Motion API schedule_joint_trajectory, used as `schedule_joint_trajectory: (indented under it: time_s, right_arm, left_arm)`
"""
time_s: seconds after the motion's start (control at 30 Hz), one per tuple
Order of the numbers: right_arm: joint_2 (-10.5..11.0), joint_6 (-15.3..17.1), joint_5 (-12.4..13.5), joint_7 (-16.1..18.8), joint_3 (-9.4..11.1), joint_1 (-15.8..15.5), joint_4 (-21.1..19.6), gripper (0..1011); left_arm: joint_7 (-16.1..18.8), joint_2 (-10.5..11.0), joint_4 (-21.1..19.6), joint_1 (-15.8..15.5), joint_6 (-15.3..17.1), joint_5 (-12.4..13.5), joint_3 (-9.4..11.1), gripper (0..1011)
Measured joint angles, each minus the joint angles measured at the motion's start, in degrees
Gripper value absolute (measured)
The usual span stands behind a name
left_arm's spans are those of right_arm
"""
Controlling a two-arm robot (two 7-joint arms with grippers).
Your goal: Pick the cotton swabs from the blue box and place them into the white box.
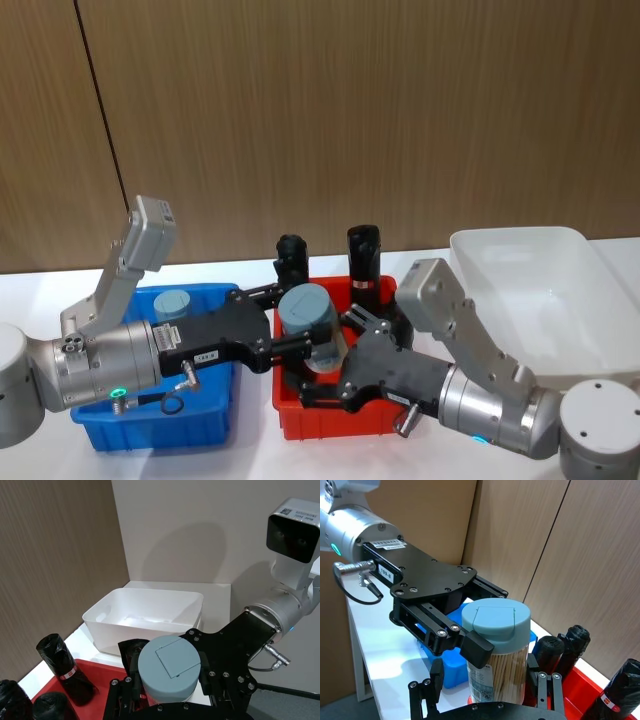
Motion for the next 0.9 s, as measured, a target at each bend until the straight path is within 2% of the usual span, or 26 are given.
schedule_joint_trajectory:
  time_s: [0.6, 0.9]
  right_arm:
    - [-0.8, -0.2, -1.5, -1.5, -0.6, 1.3, 1.9, 998]
    - [-0.6, 0.0, -1.6, -1.6, -0.6, 1.4, 1.7, 745]
  left_arm:
    - [0.0, 0.0, 0.0, 0.0, 0.0, 0.0, 0.0, 659]
    - [0.0, 0.0, 0.0, 0.0, 0.0, 0.0, 0.0, 659]
